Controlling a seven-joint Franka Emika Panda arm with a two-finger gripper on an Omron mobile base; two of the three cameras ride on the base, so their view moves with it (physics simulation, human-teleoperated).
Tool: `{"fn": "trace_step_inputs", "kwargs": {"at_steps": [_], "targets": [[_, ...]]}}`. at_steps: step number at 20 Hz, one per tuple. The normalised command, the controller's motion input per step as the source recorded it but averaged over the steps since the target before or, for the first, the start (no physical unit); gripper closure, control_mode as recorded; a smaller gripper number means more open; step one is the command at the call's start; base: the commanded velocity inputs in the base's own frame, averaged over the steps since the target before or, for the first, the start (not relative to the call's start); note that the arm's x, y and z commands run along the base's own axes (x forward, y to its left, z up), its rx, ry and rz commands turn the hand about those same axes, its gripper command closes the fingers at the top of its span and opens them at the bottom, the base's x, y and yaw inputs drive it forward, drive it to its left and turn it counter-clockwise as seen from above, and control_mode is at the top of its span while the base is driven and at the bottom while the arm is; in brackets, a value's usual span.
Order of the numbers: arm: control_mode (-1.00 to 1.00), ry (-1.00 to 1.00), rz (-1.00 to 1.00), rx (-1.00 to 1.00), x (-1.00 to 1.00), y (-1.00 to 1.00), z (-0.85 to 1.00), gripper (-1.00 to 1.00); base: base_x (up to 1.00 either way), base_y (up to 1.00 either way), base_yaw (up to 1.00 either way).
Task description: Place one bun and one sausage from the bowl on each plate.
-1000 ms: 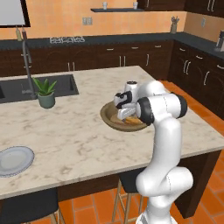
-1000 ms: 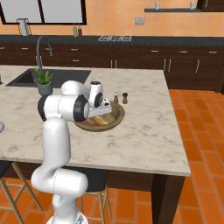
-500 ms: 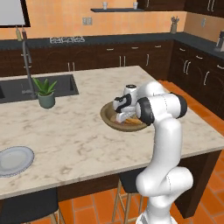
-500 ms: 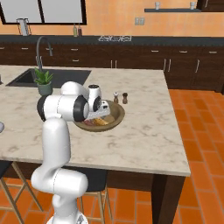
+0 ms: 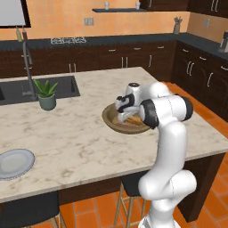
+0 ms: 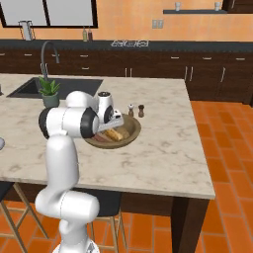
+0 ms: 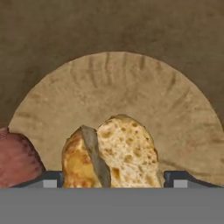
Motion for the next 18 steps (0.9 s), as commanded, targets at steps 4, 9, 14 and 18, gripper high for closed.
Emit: {"fn": "trace_step_inputs", "kwargs": {"at_steps": [4, 9, 14, 18], "targets": [[-1.0, -0.02, 0.0, 0.0, -0.19, 0.46, 0.95, 1.0, 0.0, 0.0, 0.0], [-1.0, -0.07, 0.0, 0.0, -0.8, 0.23, 1.0, 1.0, 0.0, 0.0, 0.0], [-1.0, -0.28, 0.0, 0.04, -1.0, 0.05, 0.65, 1.0, 0.0, 0.0, 0.0], [-1.0, -0.21, -0.01, 0.0, -1.0, 0.0, 0.3, 1.0, 0.0, 0.0, 0.0]]}}
